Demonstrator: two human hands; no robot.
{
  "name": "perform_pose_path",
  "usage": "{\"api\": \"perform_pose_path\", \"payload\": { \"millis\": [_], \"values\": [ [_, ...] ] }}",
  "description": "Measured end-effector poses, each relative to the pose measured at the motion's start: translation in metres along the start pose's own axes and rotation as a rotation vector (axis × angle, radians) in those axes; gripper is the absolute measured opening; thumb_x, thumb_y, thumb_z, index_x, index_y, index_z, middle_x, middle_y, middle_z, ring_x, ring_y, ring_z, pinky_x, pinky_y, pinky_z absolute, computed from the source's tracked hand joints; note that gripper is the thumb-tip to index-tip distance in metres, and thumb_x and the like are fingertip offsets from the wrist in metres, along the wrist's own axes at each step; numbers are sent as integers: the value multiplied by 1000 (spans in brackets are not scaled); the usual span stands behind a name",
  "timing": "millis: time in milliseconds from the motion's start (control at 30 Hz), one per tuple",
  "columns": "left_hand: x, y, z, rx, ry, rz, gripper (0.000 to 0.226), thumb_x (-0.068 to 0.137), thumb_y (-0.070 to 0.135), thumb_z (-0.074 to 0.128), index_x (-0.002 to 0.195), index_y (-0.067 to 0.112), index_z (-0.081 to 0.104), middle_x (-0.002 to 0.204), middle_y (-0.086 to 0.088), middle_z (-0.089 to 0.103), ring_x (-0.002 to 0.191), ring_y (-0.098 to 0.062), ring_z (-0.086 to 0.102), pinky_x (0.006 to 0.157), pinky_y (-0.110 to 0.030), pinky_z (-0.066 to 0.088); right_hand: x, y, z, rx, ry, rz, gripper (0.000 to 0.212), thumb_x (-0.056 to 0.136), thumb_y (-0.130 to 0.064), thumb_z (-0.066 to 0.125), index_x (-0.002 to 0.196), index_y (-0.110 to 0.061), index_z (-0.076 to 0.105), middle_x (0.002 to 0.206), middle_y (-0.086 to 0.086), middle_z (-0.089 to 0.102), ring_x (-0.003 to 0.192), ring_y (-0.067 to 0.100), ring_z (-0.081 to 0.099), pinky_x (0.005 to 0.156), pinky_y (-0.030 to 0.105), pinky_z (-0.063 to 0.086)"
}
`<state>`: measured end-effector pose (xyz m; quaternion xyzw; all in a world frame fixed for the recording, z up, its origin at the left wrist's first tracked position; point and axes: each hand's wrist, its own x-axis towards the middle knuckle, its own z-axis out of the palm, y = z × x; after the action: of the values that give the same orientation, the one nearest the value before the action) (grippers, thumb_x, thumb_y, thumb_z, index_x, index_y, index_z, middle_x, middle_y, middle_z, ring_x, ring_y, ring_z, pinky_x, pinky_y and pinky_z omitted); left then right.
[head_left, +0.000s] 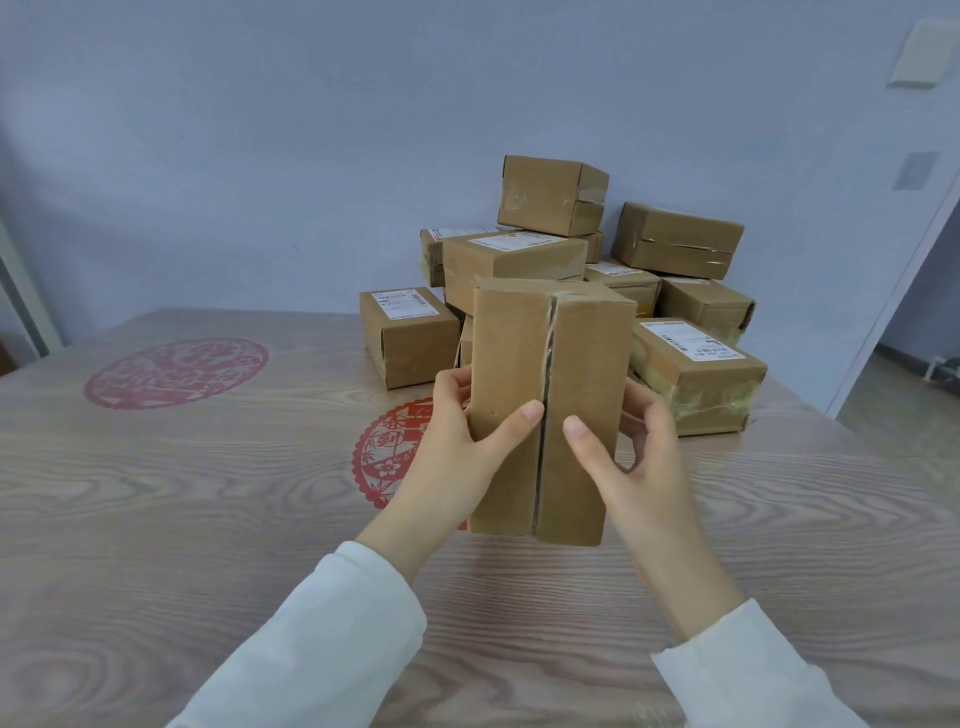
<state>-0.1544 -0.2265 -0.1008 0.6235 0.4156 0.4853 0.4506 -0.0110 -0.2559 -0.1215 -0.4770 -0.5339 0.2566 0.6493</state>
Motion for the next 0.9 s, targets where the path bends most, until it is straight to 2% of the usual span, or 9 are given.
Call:
{"api": "perform_pose_path", "payload": {
  "millis": [67,133,233,333,500,600,700,800,900],
  "values": [
    [-1,-2,3,-10,-6,8,59,77,39,67,125,23,35,110,16,57,102,5,57,80,-11,51,1,1,1,-34,22,11,72,63,-53,63,128,-29,43,131,-3,48,117,1,48,75,3,45],
    [-1,-4,5,-23,-3,15,56,79,35,69,123,23,36,110,15,57,104,4,57,80,-8,50,2,3,1,-62,35,21,69,65,-53,61,127,-30,44,130,-1,49,117,6,49,81,12,48],
    [-2,-3,3,-22,7,25,67,68,45,69,123,22,39,111,14,59,101,6,58,79,-9,51,1,3,2,-37,31,36,57,65,-53,62,118,-35,46,128,2,52,117,11,50,89,25,47],
    [-1,4,-2,-39,24,28,72,60,53,66,120,22,41,109,18,58,97,10,59,77,-12,52,1,1,2,-29,19,35,55,65,-52,62,115,-36,47,127,1,53,116,9,51,86,22,45],
    [3,12,-3,-5,12,40,63,65,53,62,116,22,40,103,19,57,94,8,58,73,-10,51,2,-5,2,-43,20,37,55,61,-59,61,108,-35,49,127,0,52,115,6,51,83,18,44],
    [2,9,-2,19,9,49,50,74,48,62,112,22,41,103,19,57,98,5,57,72,-9,50,4,-7,1,-44,38,57,63,62,-61,58,114,-26,50,129,-2,51,118,6,50,93,26,46],
    [2,7,-1,15,13,43,45,77,45,64,110,24,42,104,19,57,102,3,57,74,-12,51,5,-8,0,-38,34,68,66,65,-56,57,117,-17,50,117,-4,59,115,10,54,89,24,47],
    [1,8,-4,17,-20,30,53,75,50,63,116,29,38,109,22,54,102,9,54,73,-9,50,5,-9,-2,-50,35,49,67,66,-54,57,121,-16,48,116,-6,59,114,8,54,85,20,48],
    [1,12,-7,-16,-15,53,71,63,61,57,126,39,30,117,22,50,98,14,55,72,-8,47,3,-12,-3,-81,-14,6,78,69,-51,58,139,-25,36,123,-19,52,115,-4,49,85,12,48]
  ]
}}
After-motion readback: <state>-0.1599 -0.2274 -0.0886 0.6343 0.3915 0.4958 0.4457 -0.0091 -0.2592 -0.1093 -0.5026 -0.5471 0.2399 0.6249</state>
